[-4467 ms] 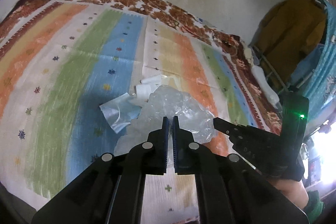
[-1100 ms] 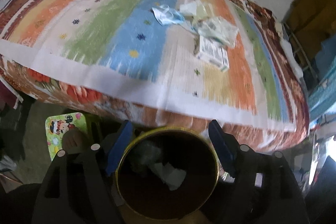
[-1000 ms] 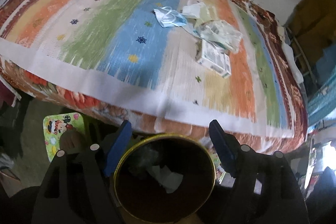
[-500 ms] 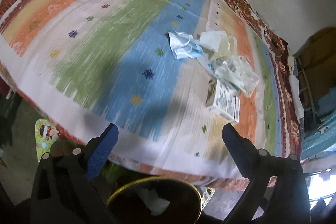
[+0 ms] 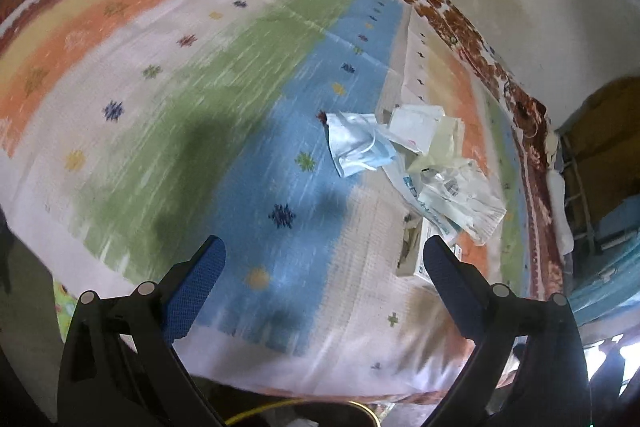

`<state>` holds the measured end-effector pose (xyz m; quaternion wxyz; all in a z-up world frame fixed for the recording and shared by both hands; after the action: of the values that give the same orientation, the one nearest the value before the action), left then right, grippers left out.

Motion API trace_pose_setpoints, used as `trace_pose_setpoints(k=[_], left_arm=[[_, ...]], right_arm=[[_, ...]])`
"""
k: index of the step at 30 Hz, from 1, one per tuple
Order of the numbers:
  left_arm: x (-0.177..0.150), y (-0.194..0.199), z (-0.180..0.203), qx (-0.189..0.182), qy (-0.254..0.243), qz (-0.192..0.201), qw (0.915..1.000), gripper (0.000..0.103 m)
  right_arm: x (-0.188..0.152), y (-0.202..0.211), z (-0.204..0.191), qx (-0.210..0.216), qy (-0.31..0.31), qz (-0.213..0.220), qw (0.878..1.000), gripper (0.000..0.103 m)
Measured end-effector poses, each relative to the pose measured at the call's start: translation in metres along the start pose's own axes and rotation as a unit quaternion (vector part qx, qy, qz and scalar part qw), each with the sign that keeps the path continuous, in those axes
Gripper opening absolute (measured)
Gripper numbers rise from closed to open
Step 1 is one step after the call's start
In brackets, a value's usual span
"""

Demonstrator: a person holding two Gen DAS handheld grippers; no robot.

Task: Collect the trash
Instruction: 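Move both open tools from the bin toward the blue mask and white medicine box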

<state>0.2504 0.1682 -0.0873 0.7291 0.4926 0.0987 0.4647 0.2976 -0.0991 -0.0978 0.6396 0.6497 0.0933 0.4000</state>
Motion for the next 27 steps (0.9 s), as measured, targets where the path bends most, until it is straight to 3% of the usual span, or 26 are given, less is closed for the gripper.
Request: trace_pose_setpoints(k=[8, 14, 16, 20, 27], left_arm=[[0.017, -0.02, -0.003, -0.023, -0.022, 0.001, 0.9995, 0.097], [0.025, -0.037, -0.006, -0.043, -0.014, -0.023, 0.9987, 0.097], [0.024, -0.042, -0.005, -0.041, -0.009, -0.034, 0.9985, 0.097], [0.025, -0.044, -0.001, -0.057, 0.005, -0.046, 0.9973, 0.097], [0.035, -0.042, 0.004, -0.067, -0.003, -0.03, 0.9973, 0.097]], right_arm=[[0.013, -0.035, 0.012, 0.002, 0.031, -0.007, 0.999, 0.094], [0.026, -0.057, 0.017, 0.022, 0.092, 0.008, 0.995, 0.094], [0.032, -0.058, 0.021, 0.017, 0.1, 0.032, 0.994, 0.094], [0.042, -0.072, 0.029, 0.054, 0.094, 0.021, 0.994, 0.094], [0.044, -0.088, 0.026, 0.109, 0.128, 0.021, 0.986, 0.094]])
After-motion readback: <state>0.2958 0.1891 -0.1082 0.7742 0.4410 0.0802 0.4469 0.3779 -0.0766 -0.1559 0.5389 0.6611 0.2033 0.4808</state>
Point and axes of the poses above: each gripper's, at about its wrist camera, not at the fingertips, and y roughly against the way its jaws point, z to its right, x to its top, the point moved 1 cm from there along -y, roughly the way its jaws point, and after that the axes turned 4 degrees about y, right-handed, at the moved point
